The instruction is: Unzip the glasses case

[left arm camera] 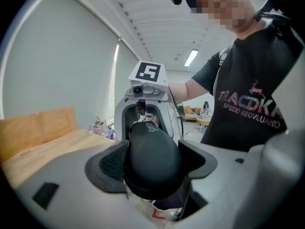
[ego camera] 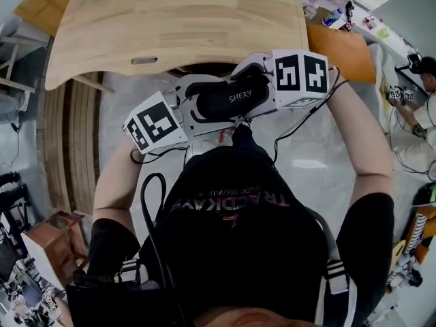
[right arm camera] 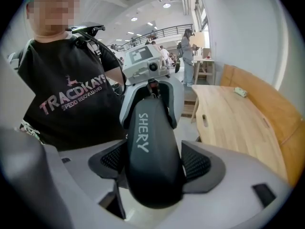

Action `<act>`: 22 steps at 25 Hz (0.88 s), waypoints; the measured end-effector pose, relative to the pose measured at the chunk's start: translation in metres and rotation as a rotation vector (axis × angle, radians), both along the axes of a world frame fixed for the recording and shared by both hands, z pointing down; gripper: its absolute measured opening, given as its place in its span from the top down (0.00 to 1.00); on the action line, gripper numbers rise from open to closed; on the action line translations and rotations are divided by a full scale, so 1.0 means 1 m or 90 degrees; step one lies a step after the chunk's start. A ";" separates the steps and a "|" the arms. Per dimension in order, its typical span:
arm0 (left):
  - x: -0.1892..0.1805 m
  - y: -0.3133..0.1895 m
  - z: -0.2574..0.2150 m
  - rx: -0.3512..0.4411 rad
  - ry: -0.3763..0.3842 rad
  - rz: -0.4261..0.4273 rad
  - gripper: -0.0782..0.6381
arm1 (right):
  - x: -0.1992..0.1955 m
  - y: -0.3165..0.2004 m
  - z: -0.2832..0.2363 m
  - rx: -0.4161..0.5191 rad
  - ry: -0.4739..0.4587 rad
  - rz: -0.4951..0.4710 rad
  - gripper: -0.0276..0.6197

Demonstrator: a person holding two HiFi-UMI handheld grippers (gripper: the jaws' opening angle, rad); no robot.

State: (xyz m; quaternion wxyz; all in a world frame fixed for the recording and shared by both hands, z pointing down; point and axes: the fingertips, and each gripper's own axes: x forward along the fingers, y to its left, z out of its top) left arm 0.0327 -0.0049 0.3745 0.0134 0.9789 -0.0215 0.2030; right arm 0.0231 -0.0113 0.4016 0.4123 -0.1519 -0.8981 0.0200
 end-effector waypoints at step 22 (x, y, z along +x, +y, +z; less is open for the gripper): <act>-0.080 -0.091 -0.031 -0.022 0.071 -0.282 0.42 | -0.027 -0.046 -0.038 0.276 -0.339 0.438 0.78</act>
